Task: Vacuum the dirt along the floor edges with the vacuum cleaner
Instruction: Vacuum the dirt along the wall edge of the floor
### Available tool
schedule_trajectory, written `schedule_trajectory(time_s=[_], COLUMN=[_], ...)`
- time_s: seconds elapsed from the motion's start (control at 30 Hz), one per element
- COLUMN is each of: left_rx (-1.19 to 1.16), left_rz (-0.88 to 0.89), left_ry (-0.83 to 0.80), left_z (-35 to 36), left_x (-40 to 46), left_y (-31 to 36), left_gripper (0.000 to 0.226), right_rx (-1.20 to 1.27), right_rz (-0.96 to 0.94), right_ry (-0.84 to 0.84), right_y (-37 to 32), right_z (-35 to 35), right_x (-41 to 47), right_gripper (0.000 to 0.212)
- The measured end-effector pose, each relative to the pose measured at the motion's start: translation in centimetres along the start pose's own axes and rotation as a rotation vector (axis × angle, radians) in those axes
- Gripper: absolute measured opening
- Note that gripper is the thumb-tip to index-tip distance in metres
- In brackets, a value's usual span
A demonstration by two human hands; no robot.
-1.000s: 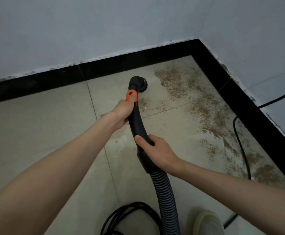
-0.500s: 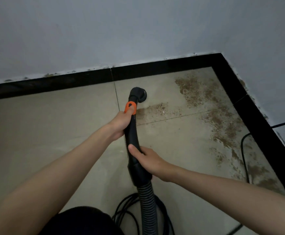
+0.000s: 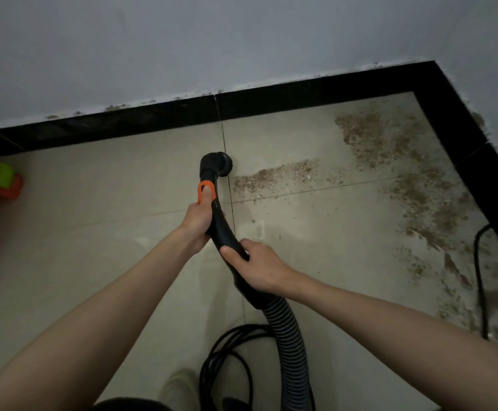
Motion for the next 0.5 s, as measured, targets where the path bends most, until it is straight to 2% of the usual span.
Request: schedule_trajectory(time_s=[0.5], left_rx=[-0.004], left_rz=[-0.008], left_ry=[0.046], left_z=[1.3], left_x=[2.0], left_y=[-4.3], left_gripper=[0.052], right_rx=[-0.002], right_rz=[0.064], right_ry=[-0.033], right_y=[3.1], right_z=[0.3], right_x=[-2.3], right_gripper=[0.034])
Point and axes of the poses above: each hand's wrist, its own x-axis towards the middle knuckle, its own z-axis out of the palm, y = z × x, the point moved 10 cm from there along x, towards the middle knuckle, and after that the axes turned 14 degrees about -z, right-handed, at the moved point
